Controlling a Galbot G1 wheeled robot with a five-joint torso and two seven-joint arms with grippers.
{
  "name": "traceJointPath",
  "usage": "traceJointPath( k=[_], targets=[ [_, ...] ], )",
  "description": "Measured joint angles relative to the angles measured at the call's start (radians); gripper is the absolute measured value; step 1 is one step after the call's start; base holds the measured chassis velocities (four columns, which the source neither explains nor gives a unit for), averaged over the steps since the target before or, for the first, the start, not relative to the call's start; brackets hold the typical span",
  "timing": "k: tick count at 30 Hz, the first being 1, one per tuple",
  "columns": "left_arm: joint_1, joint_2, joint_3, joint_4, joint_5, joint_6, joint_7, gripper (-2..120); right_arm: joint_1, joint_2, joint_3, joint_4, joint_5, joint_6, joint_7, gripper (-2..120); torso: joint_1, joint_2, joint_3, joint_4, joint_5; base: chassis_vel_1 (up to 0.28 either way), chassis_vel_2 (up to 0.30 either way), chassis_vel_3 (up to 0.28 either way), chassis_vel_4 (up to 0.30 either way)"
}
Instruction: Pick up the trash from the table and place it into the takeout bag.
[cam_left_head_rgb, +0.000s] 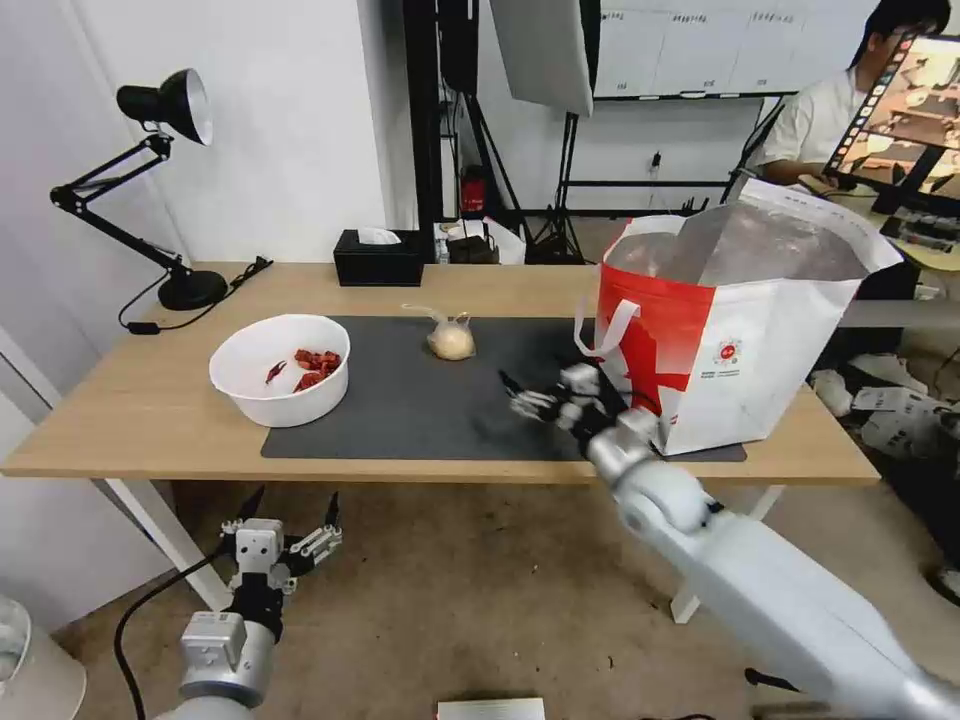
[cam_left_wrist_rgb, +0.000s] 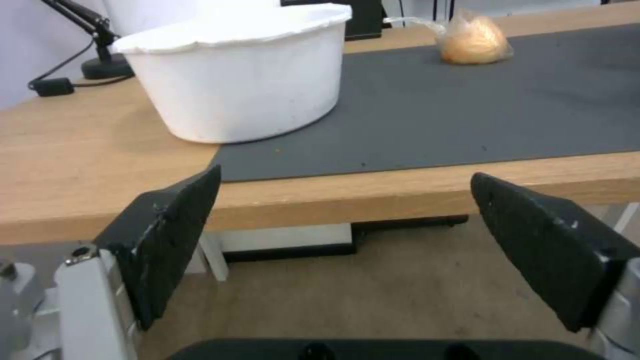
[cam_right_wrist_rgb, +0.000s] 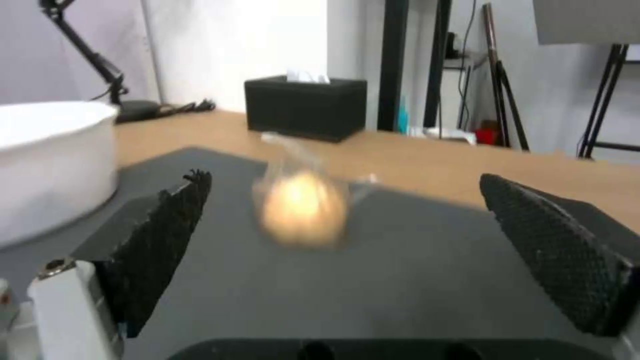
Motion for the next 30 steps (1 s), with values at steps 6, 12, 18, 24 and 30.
traceJointPath(
  k=[6,12,18,24,30],
  targets=[
    [0.001,0.004,0.002,0.017,0.011,-0.005,-0.001,100,0.189,0.182,-0.068,-0.234,0.027,-0.191,0.033,100,0.0,0.0,0.0,-0.0002,0.0006,0.0,0.0,0.0,0.0],
    [0.004,0.001,0.002,0.023,0.011,-0.016,-0.002,100,0.296,0.321,-0.08,-0.436,-0.005,-0.286,0.041,100,0.0,0.0,0.0,-0.0002,0.0006,0.0,0.0,0.0,0.0],
    [0.01,0.006,-0.01,0.023,0.011,-0.023,-0.002,100,0.354,0.422,-0.064,-0.569,-0.036,-0.342,0.038,100,0.0,0.0,0.0,0.0001,0.0004,0.0,0.0,0.0,0.0],
    [0.011,0.006,-0.015,0.024,0.011,-0.03,-0.004,100,0.359,0.489,-0.035,-0.659,-0.088,-0.356,0.039,100,0.0,0.0,0.0,-0.0001,0.0006,0.0,0.0,0.0,0.0],
    [0.011,0.005,-0.015,0.024,0.011,-0.038,-0.004,100,0.358,0.522,-0.011,-0.717,-0.107,-0.365,0.044,100,0.0,0.0,0.0,-0.0002,0.0006,0.0,0.0,0.0,0.0]
  ],
)
